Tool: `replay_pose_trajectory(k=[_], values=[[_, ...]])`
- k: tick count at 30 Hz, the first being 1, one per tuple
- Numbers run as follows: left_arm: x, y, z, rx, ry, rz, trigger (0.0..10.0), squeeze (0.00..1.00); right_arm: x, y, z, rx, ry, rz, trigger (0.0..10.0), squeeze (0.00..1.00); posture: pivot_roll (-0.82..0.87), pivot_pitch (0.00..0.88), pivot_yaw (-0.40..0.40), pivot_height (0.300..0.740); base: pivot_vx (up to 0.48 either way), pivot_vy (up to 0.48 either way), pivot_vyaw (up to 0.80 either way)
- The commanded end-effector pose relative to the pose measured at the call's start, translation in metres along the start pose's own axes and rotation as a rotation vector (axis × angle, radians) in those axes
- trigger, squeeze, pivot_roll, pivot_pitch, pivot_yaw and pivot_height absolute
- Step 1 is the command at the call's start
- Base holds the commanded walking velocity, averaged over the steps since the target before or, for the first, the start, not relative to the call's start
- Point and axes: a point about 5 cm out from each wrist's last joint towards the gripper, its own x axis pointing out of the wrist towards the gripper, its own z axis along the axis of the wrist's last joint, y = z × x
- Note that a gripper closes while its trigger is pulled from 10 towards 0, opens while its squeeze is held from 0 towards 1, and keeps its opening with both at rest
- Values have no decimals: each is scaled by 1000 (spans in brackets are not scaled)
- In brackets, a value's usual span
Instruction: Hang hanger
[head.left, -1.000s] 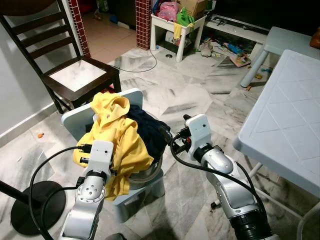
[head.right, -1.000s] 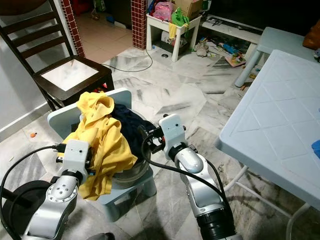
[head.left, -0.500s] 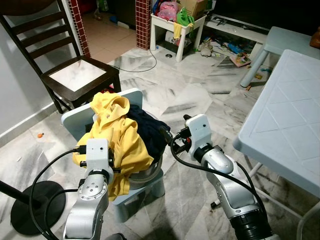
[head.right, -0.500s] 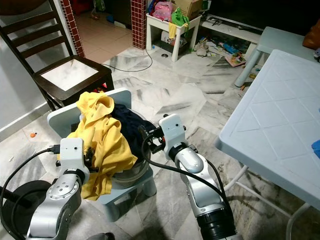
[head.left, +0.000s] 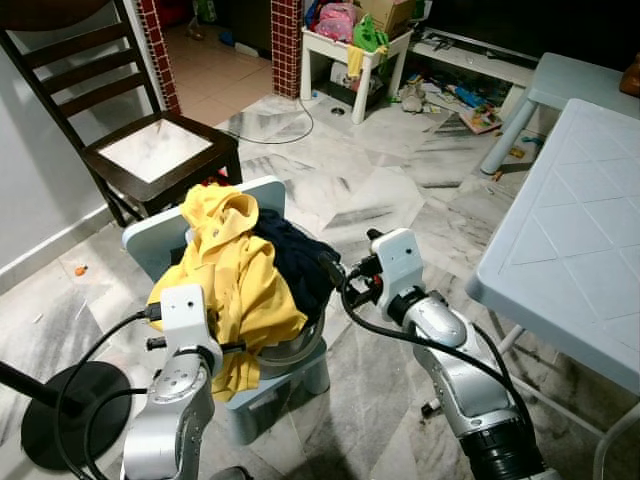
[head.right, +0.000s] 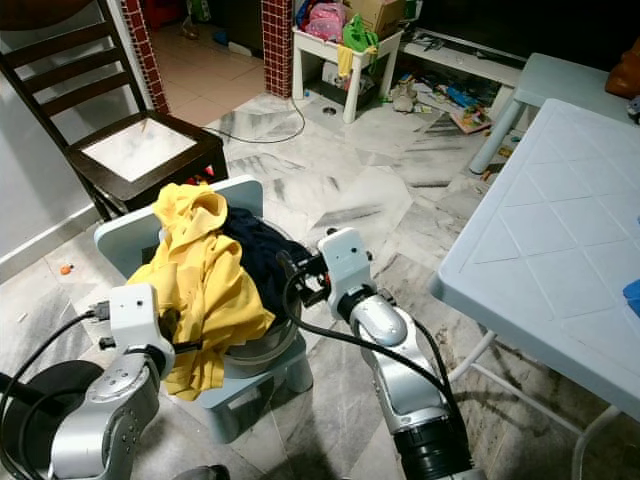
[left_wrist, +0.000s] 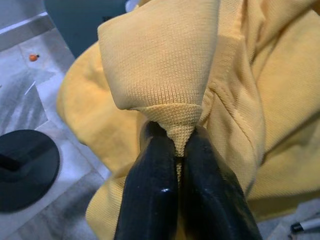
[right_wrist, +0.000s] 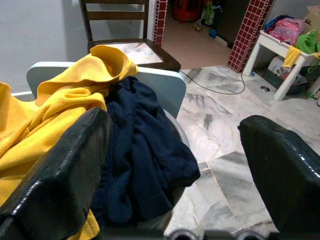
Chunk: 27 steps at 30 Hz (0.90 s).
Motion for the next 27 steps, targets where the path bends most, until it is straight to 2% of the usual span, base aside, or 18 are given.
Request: replay_pose_trajectory(k=[1, 2, 3, 4, 9, 10, 11, 13, 15, 17, 18, 19, 21, 22, 27], values=[[1, 0, 1, -5, 3, 2, 0, 0, -1, -2, -2, -6, 12, -7, 10000, 0, 13, 106, -58, 740, 0, 0, 0], [1, 0, 3, 3, -9, 4, 0, 0, -1, -2, -2, -7, 12, -7, 10000, 0, 13, 106, -58, 740, 0, 0, 0], [1, 2, 11, 60, -67, 7, 0, 0, -1, -2, -3, -6, 12, -10, 10000, 0, 12, 106, -55, 740, 0, 0, 0], [1, 2, 14, 81, -91, 7, 0, 0, -1, -2, -3, -6, 12, -10, 10000, 0, 14, 104, -54, 740, 0, 0, 0], [-1, 1, 24, 119, -168, -12, 0, 0, -1, -1, -3, -5, 12, -11, 10000, 0, 18, 101, -52, 740, 0, 0, 0], [-3, -1, 28, 175, -215, -44, 0, 0, -1, -1, -5, -3, 13, -11, 10000, 0, 21, 96, -49, 740, 0, 0, 0], [-3, -1, 28, 175, -215, -44, 0, 0, -1, -1, -5, -3, 13, -11, 10000, 0, 21, 96, -49, 740, 0, 0, 0], [-10, -4, 31, 265, -278, -116, 0, 0, 1, -1, -4, 4, 4, -23, 10000, 0, 24, 69, -34, 740, 0, 0, 0], [-13, -3, 32, 309, -299, -143, 0, 0, 2, -3, -2, 14, -8, -33, 10000, 0, 26, 56, -28, 740, 0, 0, 0], [-15, 0, 34, 358, -328, -151, 0, 0, 2, -6, -2, 37, -15, -50, 10000, 0, 28, 44, -20, 740, 0, 0, 0], [-16, 7, 36, 434, -353, -118, 0, 0, 2, -11, -3, 67, -13, -73, 10000, 0, 28, 29, -11, 740, 0, 0, 0], [-16, 11, 37, 472, -360, -94, 0, 0, 2, -13, -4, 79, -11, -83, 10000, 0, 28, 24, -7, 740, 0, 0, 0], [-16, 13, 37, 489, -367, -92, 0, 0, 1, -16, -5, 85, -7, -100, 10000, 0, 25, 14, -1, 740, 0, 0, 0], [-16, 17, 41, 483, -377, -99, 0, 0, -1, -25, -6, 97, -4, -143, 10000, 0, 21, 0, 13, 740, 0, 0, 0], [-20, 19, 39, 436, -381, -88, 0, 0, -12, -46, -15, 162, 9, -253, 10000, 0, 5, 0, 44, 740, 0, 0, 0]])
